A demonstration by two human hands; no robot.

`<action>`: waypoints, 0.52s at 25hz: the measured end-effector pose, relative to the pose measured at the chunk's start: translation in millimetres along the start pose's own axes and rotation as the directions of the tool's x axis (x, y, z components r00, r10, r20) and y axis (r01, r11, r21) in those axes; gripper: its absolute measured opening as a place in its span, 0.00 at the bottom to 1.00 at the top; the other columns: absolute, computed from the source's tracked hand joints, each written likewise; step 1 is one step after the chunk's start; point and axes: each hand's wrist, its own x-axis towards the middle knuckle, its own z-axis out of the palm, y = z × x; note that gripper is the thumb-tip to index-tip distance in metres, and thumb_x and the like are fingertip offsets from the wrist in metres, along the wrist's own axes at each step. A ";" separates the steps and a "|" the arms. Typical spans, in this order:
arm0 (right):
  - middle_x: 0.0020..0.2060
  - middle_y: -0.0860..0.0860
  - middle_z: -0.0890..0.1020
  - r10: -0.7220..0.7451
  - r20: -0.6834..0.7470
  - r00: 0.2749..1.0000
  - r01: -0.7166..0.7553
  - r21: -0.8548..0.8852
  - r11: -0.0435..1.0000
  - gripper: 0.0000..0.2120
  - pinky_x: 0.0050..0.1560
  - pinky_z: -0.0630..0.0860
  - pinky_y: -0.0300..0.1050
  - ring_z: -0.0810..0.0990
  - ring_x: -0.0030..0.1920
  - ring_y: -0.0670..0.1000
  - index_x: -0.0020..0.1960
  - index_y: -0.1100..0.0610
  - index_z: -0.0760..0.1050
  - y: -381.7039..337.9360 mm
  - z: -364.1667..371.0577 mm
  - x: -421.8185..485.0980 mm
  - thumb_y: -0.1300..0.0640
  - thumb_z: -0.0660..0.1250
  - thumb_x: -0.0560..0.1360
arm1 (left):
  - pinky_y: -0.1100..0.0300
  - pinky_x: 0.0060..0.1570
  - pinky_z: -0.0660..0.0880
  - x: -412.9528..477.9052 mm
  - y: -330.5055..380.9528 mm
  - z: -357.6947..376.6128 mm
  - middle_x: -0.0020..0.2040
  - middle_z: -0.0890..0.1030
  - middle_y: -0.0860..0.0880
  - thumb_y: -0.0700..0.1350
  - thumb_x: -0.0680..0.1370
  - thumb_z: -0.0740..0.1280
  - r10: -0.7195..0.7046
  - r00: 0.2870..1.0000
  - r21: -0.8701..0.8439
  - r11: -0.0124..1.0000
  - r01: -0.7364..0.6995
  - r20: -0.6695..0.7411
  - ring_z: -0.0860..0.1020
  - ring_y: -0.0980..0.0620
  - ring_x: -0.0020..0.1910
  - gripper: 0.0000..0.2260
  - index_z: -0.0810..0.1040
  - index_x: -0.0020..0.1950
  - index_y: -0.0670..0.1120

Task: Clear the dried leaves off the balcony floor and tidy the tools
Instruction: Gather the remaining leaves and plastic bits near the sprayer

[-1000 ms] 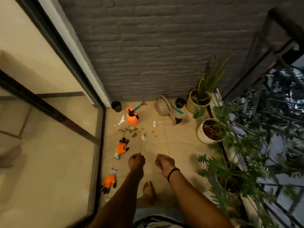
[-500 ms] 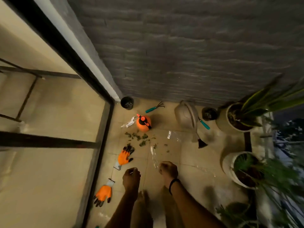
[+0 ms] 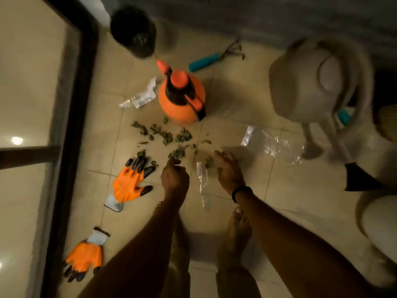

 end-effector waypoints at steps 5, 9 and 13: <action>0.72 0.58 0.66 -0.275 0.028 0.961 0.275 -0.201 0.940 0.24 0.69 0.66 0.54 0.66 0.70 0.61 0.74 0.52 0.69 37.9 43.9 34.0 0.63 0.60 0.79 | 0.49 0.51 0.80 41.0 -53.9 45.9 0.55 0.82 0.44 0.38 0.80 0.62 0.088 0.994 0.122 0.989 -0.080 -0.063 0.80 0.45 0.52 0.14 0.75 0.65 0.46; 0.69 0.58 0.72 -0.468 0.006 0.884 0.447 -0.307 0.840 0.17 0.64 0.74 0.59 0.70 0.67 0.62 0.63 0.53 0.79 57.1 50.9 34.5 0.62 0.70 0.75 | 0.46 0.52 0.79 31.4 -65.8 56.2 0.54 0.82 0.43 0.40 0.80 0.60 0.128 0.991 0.144 0.982 -0.121 -0.036 0.80 0.43 0.53 0.13 0.75 0.64 0.47; 0.69 0.57 0.72 -0.343 0.003 0.939 0.332 -0.253 0.909 0.18 0.66 0.71 0.58 0.70 0.69 0.61 0.67 0.53 0.76 41.5 55.2 42.6 0.59 0.60 0.79 | 0.46 0.50 0.80 11.9 -58.5 61.4 0.52 0.82 0.43 0.41 0.81 0.60 0.138 0.990 0.158 0.978 -0.137 0.001 0.81 0.44 0.50 0.11 0.76 0.62 0.47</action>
